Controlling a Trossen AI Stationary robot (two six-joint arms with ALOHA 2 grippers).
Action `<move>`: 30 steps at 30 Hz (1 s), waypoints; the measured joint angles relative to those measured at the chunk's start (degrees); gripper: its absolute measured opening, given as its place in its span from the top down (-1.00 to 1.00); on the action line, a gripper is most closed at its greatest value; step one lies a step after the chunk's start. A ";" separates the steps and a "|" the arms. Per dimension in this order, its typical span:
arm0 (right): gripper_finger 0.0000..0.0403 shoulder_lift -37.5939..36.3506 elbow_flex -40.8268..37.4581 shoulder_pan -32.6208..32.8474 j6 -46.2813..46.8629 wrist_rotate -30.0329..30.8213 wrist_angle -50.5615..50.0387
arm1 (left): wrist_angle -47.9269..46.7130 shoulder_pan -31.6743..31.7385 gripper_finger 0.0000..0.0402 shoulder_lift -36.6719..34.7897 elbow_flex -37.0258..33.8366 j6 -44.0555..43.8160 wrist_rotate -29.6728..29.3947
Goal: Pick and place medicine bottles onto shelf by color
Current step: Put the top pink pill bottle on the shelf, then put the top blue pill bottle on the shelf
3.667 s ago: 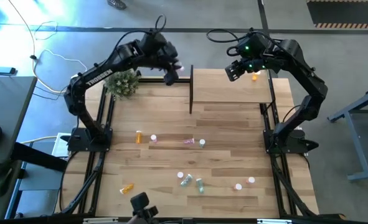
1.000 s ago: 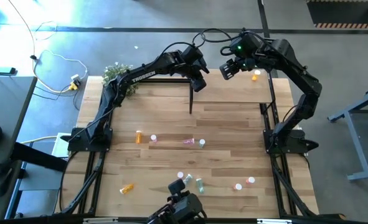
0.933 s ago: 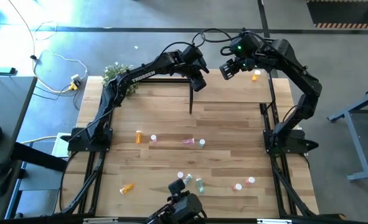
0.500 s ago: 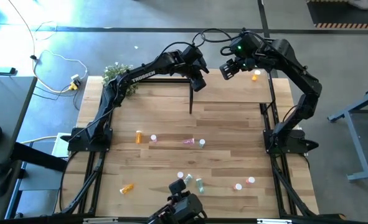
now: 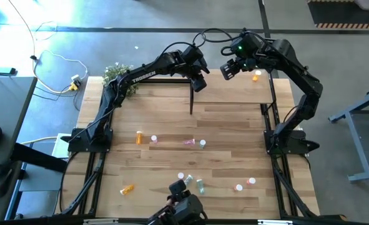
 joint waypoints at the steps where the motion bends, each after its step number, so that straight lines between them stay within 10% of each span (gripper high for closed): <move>1: 0.16 0.00 0.00 0.00 0.05 0.00 0.00 | 0.00 0.00 0.12 0.00 0.00 -0.02 -0.15; 30: 0.16 0.00 0.00 -0.01 0.50 0.00 0.00 | 4.06 -0.39 0.00 -0.04 0.04 0.94 -3.15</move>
